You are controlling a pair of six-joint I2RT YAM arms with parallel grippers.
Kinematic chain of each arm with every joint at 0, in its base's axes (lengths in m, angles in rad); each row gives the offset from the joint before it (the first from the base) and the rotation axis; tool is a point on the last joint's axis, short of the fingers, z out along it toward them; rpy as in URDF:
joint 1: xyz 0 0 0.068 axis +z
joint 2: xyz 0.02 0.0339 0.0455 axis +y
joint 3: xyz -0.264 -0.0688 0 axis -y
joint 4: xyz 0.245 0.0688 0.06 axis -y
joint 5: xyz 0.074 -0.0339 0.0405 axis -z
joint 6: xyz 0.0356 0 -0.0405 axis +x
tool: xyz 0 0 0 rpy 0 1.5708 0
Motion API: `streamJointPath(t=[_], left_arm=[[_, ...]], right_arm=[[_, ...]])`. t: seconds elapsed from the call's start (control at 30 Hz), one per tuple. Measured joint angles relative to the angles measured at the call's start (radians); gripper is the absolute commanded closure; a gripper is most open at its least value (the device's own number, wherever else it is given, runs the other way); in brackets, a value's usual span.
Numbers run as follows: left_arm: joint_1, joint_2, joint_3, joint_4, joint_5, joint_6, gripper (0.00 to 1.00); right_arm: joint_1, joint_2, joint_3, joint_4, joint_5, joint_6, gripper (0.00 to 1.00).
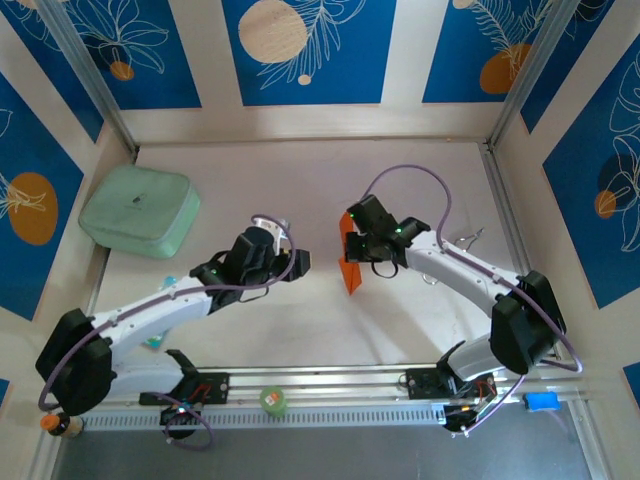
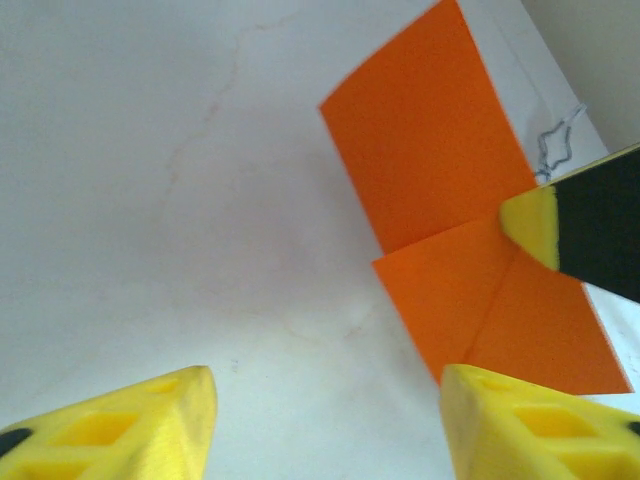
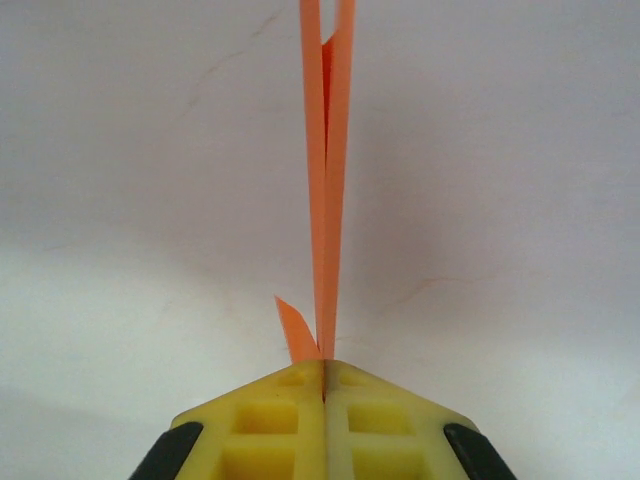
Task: Fold a paper plane with a square sheet of paper (pick it up from the middle)
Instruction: Turn over the paper at the center of the table.
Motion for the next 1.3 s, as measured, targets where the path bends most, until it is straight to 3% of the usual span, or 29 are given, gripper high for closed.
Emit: streamJointPath(t=[0.23,0.37,0.5,0.83,1.0,1.17,1.3], left_arm=[[0.006,-0.118,-0.049,-0.072,-0.163,0.0,0.22],[0.008,-0.202,-0.088,-0.095,-0.246,-0.002,0.16],[0.01,-0.285,-0.134,-0.109,-0.301,-0.001,0.11],[0.011,-0.473,-0.22,-0.138,-0.388,-0.002,0.03],[0.011,-0.494,-0.226,-0.15,-0.39,-0.002,0.03],[0.013,-0.491,-0.226,-0.162,-0.377,-0.011,0.17],[0.019,-0.457,-0.226,-0.161,-0.341,-0.028,0.36]], right_arm=[[0.088,0.125,0.122,-0.193,0.32,0.005,0.97],[0.115,0.238,0.193,-0.269,0.394,0.027,0.95],[0.146,0.33,0.23,-0.285,0.385,0.029,0.95],[0.232,0.475,0.38,-0.274,0.264,0.003,0.88],[0.237,0.488,0.402,-0.237,0.147,-0.003,0.75],[0.192,0.44,0.315,-0.076,-0.103,0.002,0.54],[0.088,0.291,0.127,0.102,-0.335,0.056,0.55]])
